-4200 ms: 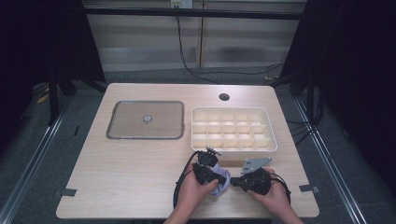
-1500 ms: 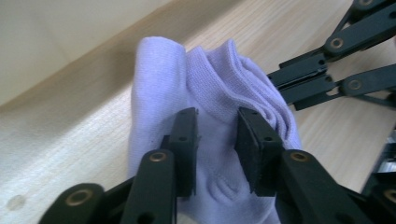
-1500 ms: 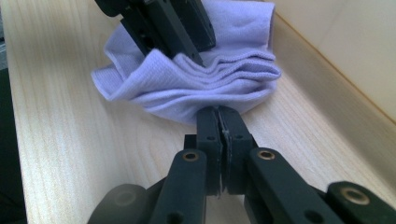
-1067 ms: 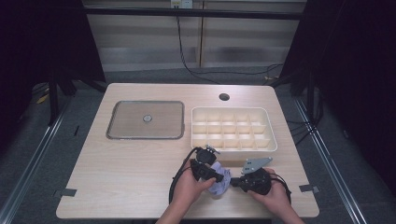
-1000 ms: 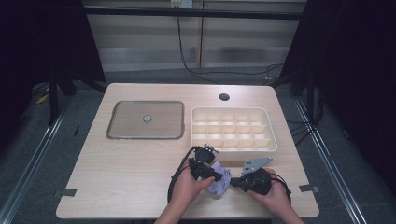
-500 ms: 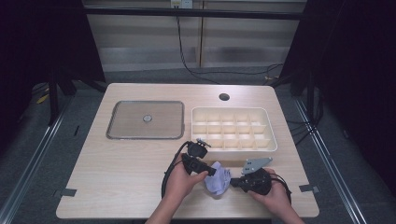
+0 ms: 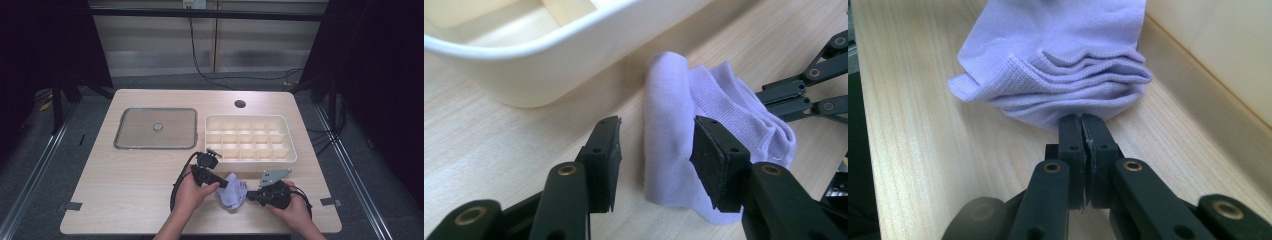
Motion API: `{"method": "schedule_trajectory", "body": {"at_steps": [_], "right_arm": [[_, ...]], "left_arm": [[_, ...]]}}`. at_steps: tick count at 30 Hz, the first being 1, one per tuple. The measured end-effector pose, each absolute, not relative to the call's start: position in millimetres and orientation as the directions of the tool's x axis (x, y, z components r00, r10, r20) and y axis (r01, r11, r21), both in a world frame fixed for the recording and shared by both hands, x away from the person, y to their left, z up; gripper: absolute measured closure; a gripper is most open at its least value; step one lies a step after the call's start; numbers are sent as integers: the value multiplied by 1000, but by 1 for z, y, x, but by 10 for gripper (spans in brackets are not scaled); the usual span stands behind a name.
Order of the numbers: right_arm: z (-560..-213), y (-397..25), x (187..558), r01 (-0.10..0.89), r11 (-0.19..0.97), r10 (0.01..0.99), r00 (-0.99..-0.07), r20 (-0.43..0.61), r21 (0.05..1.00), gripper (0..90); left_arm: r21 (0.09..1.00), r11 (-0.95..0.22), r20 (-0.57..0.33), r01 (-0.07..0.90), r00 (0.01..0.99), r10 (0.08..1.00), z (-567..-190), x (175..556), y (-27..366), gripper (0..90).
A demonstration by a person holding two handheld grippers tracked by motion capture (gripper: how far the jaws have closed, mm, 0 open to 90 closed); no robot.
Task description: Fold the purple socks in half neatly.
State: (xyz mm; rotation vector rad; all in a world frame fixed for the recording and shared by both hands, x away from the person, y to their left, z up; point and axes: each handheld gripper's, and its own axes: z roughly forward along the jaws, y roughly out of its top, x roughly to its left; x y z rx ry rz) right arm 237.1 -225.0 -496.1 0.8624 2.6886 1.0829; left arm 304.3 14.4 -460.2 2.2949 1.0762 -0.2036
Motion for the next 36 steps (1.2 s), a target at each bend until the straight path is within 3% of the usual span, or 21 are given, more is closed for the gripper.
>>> {"method": "schedule_trajectory", "body": {"at_steps": [17,36], "right_arm": [[-496,-225,237,466,578,550,-829,102,670,878],[-496,-226,237,462,579,547,-831,99,672,876]], "left_arm": [[425,-491,-385,760,643,662,-466,302,18,572],[381,-496,-429,780,624,653,-471,302,16,679]]}}
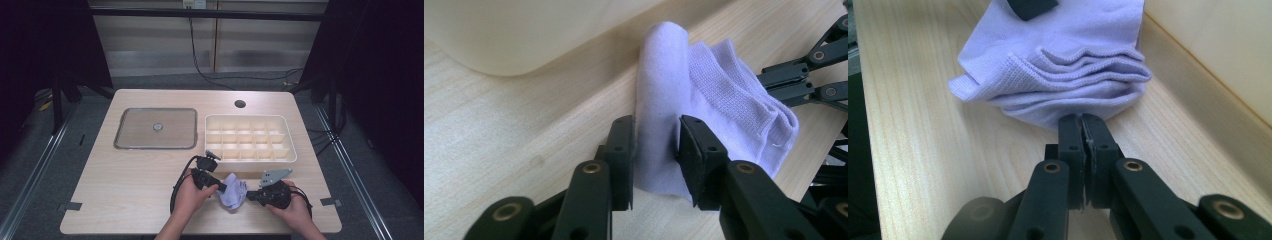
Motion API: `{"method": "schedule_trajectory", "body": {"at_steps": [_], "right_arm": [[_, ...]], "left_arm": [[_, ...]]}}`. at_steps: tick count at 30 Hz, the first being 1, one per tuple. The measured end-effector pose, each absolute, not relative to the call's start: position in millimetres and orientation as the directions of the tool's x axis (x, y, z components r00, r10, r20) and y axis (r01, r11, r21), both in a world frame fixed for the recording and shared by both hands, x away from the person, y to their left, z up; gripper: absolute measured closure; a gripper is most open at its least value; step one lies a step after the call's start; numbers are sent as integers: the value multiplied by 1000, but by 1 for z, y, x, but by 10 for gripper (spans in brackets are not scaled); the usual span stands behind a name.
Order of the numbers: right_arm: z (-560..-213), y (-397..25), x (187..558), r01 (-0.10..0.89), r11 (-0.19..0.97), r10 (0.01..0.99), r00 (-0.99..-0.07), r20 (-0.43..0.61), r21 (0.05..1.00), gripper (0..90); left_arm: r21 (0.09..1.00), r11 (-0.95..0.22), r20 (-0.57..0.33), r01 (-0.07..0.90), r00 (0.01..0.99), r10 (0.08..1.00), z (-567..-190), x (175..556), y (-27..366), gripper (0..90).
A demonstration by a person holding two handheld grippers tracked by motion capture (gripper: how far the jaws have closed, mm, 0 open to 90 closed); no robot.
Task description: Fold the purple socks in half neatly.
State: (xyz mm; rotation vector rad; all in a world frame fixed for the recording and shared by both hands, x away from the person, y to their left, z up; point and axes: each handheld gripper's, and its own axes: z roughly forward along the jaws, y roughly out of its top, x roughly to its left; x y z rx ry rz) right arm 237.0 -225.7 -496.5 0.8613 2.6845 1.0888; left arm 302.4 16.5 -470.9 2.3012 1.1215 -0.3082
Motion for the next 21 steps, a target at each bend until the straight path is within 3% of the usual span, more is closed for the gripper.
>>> {"method": "schedule_trajectory", "body": {"at_steps": [21], "right_arm": [[-497,-225,236,453,584,545,-833,88,674,877]], "left_arm": [[373,-486,-463,791,612,641,-463,301,11,818]]}}
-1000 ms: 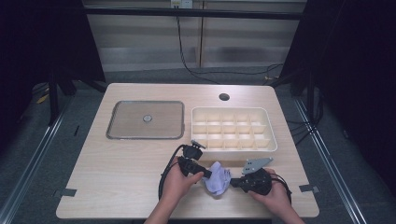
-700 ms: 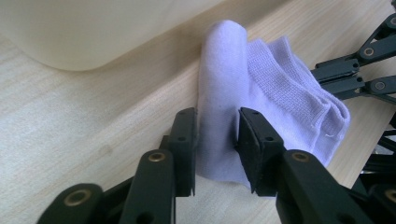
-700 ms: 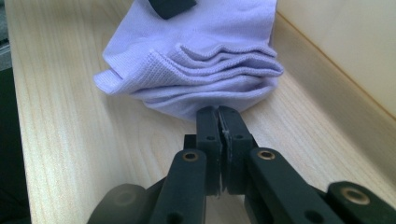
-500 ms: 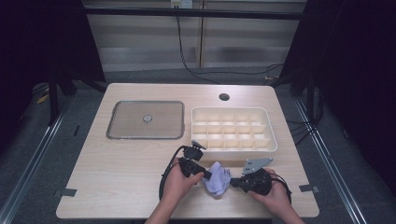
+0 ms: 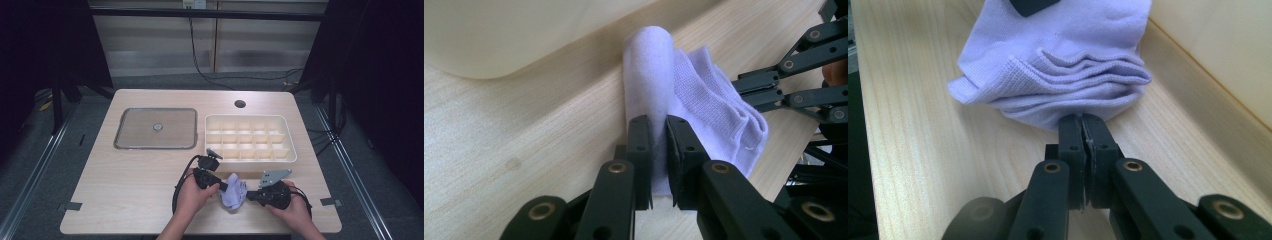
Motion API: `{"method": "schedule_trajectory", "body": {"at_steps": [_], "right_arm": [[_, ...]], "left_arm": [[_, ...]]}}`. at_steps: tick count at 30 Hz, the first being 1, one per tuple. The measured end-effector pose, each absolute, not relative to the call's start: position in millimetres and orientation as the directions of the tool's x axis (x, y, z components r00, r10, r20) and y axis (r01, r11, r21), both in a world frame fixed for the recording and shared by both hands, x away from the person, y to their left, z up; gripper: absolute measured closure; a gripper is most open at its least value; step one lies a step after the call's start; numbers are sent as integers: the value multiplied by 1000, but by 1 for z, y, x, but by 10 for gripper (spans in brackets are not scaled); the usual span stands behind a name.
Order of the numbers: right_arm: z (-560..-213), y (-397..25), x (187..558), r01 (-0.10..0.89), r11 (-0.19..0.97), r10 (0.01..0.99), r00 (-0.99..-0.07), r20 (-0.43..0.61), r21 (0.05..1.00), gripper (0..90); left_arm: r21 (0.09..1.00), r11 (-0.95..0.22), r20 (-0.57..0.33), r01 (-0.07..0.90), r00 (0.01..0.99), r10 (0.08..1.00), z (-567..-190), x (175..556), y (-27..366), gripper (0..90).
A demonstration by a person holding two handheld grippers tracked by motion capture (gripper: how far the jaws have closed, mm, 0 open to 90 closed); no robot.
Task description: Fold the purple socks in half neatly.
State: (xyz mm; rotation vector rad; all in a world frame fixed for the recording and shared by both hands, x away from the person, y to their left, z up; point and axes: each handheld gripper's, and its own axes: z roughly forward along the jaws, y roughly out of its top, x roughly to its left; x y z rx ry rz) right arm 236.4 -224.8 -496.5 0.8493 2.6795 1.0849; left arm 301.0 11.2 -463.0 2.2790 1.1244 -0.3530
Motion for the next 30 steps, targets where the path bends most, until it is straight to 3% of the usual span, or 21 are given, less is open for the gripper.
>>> {"method": "schedule_trajectory", "body": {"at_steps": [30], "right_arm": [[-491,-225,234,446,561,518,-846,124,697,884]], "left_arm": [[402,-494,-464,771,637,616,-454,294,1,824]]}}
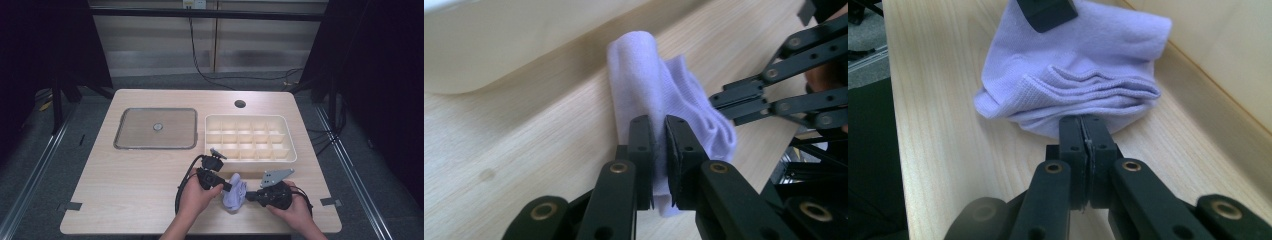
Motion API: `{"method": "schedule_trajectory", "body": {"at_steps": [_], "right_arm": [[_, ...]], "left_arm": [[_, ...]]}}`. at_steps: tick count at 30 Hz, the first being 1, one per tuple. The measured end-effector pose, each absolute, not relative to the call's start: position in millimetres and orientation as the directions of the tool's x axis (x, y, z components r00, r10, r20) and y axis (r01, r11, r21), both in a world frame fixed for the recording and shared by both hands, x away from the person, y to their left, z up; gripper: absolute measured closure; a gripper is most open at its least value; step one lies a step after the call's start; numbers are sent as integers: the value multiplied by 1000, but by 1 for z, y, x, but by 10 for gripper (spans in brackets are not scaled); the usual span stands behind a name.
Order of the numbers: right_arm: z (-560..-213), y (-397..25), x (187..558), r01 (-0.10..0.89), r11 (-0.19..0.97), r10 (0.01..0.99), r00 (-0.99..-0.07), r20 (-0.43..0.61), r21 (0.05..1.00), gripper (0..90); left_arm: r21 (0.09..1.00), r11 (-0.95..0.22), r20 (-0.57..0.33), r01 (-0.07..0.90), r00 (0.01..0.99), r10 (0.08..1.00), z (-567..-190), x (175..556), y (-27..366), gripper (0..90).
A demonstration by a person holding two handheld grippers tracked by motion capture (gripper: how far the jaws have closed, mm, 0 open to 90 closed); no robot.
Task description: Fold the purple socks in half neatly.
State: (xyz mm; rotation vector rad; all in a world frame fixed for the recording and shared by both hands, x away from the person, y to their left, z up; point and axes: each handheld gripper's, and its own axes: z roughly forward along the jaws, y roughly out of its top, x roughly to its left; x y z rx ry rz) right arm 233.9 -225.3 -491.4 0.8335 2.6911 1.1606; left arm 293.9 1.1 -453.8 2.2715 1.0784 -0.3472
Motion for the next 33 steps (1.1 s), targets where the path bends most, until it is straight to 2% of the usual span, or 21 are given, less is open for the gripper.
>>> {"method": "schedule_trajectory", "body": {"at_steps": [33], "right_arm": [[-496,-213,233,445,589,518,-849,108,674,896]], "left_arm": [[423,-544,-456,724,690,563,-451,284,-19,827]]}}
